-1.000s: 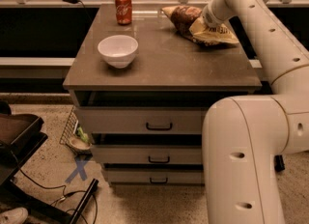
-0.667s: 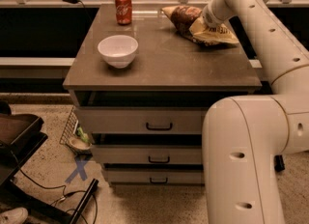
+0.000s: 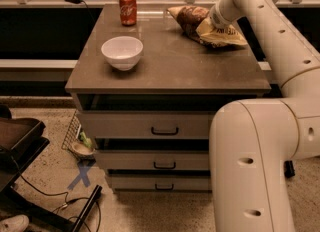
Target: Pick brown chip bag
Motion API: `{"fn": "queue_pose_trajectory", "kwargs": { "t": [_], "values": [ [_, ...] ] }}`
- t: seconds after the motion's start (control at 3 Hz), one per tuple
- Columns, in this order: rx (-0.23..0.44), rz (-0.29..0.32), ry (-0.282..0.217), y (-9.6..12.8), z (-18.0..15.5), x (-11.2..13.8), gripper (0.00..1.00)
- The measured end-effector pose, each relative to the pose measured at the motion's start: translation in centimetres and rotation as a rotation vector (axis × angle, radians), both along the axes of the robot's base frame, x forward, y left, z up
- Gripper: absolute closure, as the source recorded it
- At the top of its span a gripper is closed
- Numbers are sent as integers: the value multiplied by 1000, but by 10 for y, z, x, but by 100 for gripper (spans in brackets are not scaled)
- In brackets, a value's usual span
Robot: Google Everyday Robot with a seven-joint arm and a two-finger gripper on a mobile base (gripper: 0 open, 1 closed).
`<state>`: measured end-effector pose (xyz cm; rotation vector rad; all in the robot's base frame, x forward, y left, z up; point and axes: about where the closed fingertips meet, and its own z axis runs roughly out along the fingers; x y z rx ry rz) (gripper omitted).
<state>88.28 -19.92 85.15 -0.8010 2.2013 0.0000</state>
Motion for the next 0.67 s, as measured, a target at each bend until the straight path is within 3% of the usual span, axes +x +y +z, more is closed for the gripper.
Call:
{"fn": "queue_pose_trajectory", "kwargs": {
  "t": [0.67],
  "values": [
    [0, 0, 0, 0, 0, 0, 100]
  ]
}}
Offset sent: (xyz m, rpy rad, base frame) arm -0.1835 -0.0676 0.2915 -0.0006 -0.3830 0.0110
